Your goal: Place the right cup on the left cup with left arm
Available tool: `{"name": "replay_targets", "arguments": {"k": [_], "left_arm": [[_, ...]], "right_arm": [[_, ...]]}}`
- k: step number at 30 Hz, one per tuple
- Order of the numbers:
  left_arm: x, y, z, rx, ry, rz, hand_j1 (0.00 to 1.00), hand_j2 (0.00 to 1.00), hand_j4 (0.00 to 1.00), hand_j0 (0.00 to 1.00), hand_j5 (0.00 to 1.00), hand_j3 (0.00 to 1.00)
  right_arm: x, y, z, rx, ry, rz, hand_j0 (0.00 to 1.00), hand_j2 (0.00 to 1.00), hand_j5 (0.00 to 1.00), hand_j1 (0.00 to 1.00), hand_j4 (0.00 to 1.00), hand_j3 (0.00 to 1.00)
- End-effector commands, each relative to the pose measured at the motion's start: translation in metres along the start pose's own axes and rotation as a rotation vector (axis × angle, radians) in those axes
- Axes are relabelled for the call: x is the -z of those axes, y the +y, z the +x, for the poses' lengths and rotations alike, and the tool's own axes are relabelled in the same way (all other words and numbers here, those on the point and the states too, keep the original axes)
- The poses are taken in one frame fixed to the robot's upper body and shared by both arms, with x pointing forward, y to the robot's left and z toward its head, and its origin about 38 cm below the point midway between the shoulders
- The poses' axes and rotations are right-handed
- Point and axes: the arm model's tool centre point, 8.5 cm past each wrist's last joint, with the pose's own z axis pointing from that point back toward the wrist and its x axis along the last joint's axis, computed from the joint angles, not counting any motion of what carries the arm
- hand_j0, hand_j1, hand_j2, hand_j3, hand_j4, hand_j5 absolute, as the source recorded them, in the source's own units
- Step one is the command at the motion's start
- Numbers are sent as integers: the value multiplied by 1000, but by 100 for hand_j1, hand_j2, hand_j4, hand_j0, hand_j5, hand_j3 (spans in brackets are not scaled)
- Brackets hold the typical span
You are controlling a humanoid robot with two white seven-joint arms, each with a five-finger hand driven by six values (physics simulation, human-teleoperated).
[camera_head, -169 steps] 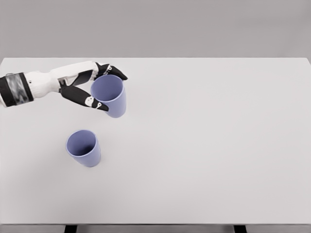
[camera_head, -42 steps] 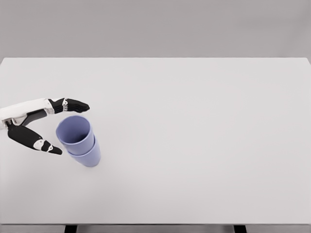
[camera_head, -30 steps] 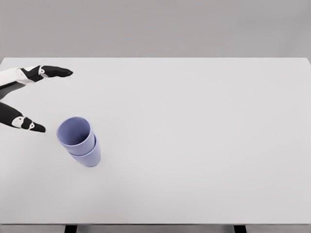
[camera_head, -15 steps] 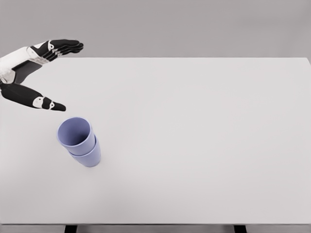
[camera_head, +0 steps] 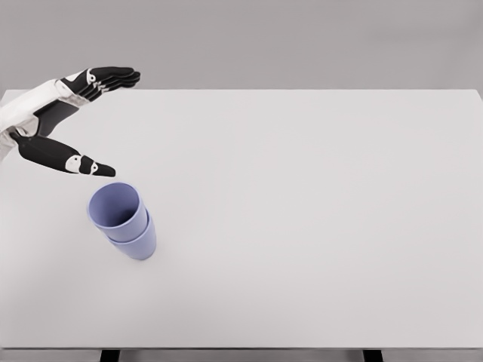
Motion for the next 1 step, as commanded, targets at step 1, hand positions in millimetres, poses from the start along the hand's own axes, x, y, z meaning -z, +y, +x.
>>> {"name": "replay_targets", "arguments": {"k": [1], "left_arm": [[0, 1, 1, -4, -5, 4, 100, 100, 100, 100, 100, 100]], "right_arm": [[0, 0, 0, 0, 0, 0, 100, 100, 100, 100, 100, 100]]}}
